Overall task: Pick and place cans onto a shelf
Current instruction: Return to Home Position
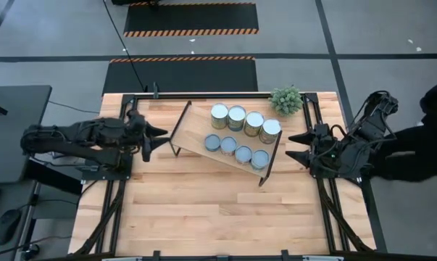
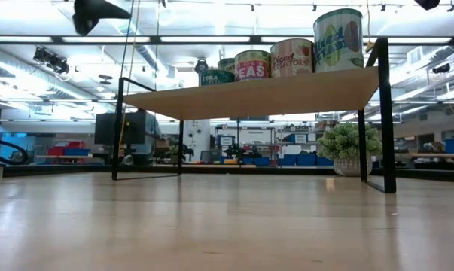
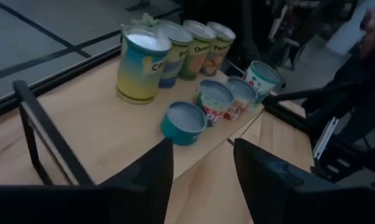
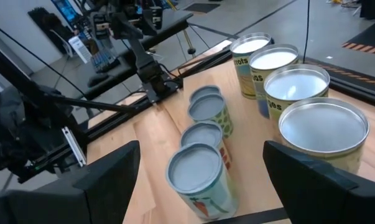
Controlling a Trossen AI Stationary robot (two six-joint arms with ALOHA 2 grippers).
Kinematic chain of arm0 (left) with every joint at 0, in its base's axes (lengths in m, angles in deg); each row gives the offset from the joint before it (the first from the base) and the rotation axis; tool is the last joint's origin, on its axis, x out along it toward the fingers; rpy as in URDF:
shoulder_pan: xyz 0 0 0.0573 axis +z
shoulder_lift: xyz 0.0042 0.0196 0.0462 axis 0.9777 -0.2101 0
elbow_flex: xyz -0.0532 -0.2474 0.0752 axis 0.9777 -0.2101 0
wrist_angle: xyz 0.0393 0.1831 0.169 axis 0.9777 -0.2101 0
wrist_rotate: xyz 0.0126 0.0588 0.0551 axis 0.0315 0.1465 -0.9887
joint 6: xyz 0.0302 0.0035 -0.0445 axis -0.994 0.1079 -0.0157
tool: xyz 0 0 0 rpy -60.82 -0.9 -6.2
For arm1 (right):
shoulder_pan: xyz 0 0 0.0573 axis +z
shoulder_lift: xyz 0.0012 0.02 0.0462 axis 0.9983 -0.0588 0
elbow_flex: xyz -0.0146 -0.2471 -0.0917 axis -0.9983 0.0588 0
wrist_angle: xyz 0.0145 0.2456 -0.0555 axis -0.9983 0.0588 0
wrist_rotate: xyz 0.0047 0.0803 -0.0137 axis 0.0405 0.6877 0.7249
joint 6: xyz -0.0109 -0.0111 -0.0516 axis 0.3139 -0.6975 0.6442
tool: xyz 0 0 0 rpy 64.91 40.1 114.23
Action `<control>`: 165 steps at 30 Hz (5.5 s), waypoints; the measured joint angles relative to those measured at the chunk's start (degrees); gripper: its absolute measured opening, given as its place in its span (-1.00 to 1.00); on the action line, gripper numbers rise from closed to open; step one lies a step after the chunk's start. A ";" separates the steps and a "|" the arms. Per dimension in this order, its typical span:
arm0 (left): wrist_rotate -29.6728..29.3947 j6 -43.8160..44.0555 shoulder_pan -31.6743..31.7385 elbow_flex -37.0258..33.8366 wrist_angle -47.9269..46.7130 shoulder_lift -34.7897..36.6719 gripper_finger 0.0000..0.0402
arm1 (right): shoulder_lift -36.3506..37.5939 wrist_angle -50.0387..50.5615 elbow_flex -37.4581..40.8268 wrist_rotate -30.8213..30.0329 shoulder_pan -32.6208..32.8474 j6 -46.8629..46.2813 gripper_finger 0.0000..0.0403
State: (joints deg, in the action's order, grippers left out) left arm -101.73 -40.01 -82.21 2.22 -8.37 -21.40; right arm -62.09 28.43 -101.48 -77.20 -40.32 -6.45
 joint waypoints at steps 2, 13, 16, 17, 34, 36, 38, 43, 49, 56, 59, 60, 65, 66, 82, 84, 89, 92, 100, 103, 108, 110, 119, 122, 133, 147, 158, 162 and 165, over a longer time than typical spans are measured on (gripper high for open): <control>-0.43 0.60 0.00 -1.87 0.63 2.60 -0.14 | 0.89 -1.20 1.14 -0.08 0.00 0.00 0.73; -1.62 5.06 0.00 -9.68 2.13 11.89 -0.15 | 3.18 -4.43 4.76 -0.56 -1.11 1.30 0.73; -1.62 6.11 0.00 -12.20 3.52 14.30 -0.15 | 4.78 -4.59 6.78 -0.62 -1.11 -0.34 0.73; -1.60 6.17 0.00 -13.11 4.42 15.26 -0.15 | 5.45 -5.11 7.76 -0.56 -1.09 -0.84 0.73; -5.53 8.99 0.00 -27.32 14.41 31.62 -0.67 | 18.81 -18.19 23.67 -0.54 -3.77 -0.98 0.67; -5.83 8.99 0.00 -28.26 14.40 33.62 -0.77 | 20.83 -19.94 25.85 -0.34 -4.73 0.08 0.59; -6.36 8.97 0.00 -29.03 14.55 35.64 -0.88 | 23.17 -21.43 27.73 0.95 -6.09 1.30 0.48; -10.14 9.02 0.04 -31.69 14.41 37.84 -0.97 | 28.91 -26.85 32.20 4.34 -10.18 6.75 0.18; -9.40 11.47 0.04 -37.47 21.01 37.79 -0.99 | 35.57 -38.50 40.54 9.91 -15.93 11.86 -0.21; -6.79 8.84 0.04 -43.35 34.79 37.74 -0.99 | 39.57 -51.19 48.47 15.68 -22.63 14.08 -0.65; -5.53 7.66 0.04 -45.78 38.02 37.69 -1.00 | 40.11 -56.19 50.99 15.59 -25.68 14.16 -0.83; -5.52 7.56 0.02 -46.56 39.28 37.69 -1.00 | 40.11 -58.01 52.04 15.59 -26.83 14.15 -0.88; -3.39 7.05 1.43 -46.58 38.42 37.67 -1.00 | 39.92 -59.95 54.32 15.55 -33.63 10.94 -0.96; -2.50 7.18 2.09 -46.58 38.43 37.69 -1.00 | 39.90 -59.57 54.32 15.76 -34.98 10.34 -0.96; 3.09 10.50 9.60 -46.63 39.97 37.69 -1.00 | 39.91 -59.69 54.32 33.36 -52.10 9.13 -0.98; 2.22 10.26 9.60 -46.63 39.34 37.69 -1.00 | 39.91 -59.81 54.32 33.34 -52.62 8.62 -0.98; 1.30 10.46 9.60 -46.65 39.25 37.60 -0.96 | 39.91 -58.36 54.32 29.94 -52.83 9.80 -0.92; 1.38 7.08 9.60 -46.65 38.21 37.60 -0.92 | 39.91 -55.64 54.32 25.73 -52.83 14.54 -0.88; 1.43 -4.84 9.60 -46.67 35.80 37.60 -0.90 | 39.89 -50.12 54.32 23.30 -52.83 30.89 -0.85; 1.46 -4.54 9.60 -46.67 35.82 37.60 -0.89 | 39.89 -50.08 54.32 23.30 -52.83 30.39 -0.85; 1.46 -4.34 9.60 -46.67 35.84 37.59 -0.89 | 39.89 -50.10 54.32 23.30 -52.83 30.01 -0.84; 1.44 -4.32 9.60 -46.69 35.84 37.58 -0.89 | 39.89 -50.10 54.32 23.30 -52.83 29.92 -0.84; 1.46 -4.30 9.60 -46.69 35.86 37.60 -0.89 | 39.89 -50.10 54.32 23.30 -52.83 29.83 -0.84; 1.46 -4.29 9.60 -46.69 35.87 37.60 -0.89 | 39.89 -50.10 54.32 23.30 -52.83 29.86 -0.84; 1.48 -4.25 9.60 -46.71 35.88 37.59 -0.89 | 39.89 -50.10 54.32 23.33 -52.83 29.84 -0.84; 1.48 -4.23 9.60 -46.71 35.91 37.58 -0.89 | 39.89 -50.10 54.32 23.34 -52.83 29.86 -0.84; 1.48 -4.23 9.60 -46.71 35.91 37.60 -0.89 | 39.89 -50.10 54.32 23.35 -52.83 29.86 -0.84; 1.48 -4.23 9.60 -46.71 35.91 37.60 -0.89 | 39.89 -50.10 54.32 23.35 -52.83 29.86 -0.84; 1.48 -4.23 9.60 -46.71 35.91 37.60 -0.89 | 39.89 -50.10 54.32 23.35 -52.83 29.86 -0.84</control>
State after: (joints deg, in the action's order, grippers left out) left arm -100.25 -44.24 -72.61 -44.50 27.53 16.21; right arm -22.20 -21.67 -47.16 -53.86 -93.15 23.41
